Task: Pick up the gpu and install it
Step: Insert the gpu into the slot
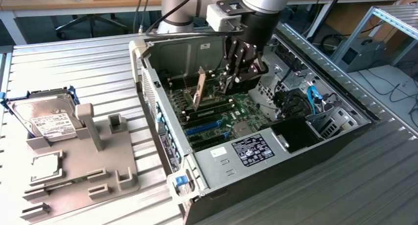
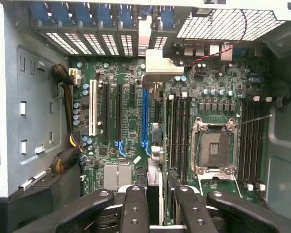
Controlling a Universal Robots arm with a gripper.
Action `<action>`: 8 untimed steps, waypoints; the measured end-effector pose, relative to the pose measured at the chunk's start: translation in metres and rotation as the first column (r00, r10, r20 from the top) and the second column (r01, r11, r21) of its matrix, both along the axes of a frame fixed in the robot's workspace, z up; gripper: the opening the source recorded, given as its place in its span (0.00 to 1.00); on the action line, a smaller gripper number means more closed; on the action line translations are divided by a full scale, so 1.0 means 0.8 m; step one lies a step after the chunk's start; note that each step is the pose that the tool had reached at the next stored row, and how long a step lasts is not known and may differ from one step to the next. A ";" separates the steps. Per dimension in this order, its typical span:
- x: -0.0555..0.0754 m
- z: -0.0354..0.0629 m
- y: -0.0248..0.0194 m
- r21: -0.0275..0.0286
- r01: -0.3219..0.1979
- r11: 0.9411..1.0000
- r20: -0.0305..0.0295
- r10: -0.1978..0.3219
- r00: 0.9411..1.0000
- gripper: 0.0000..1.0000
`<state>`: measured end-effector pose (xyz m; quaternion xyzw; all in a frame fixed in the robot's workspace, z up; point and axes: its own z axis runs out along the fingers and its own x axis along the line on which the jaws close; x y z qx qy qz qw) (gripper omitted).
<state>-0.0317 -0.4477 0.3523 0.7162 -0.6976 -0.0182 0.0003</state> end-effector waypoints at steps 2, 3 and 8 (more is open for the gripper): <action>-0.001 -0.001 -0.0006 0.000 0.000 1.000 0.000 0.000 1.000 0.27; -0.001 -0.001 -0.0009 0.000 0.000 1.000 0.000 0.000 1.000 0.27; -0.002 -0.003 -0.0021 0.000 0.000 1.000 0.000 0.000 1.000 0.27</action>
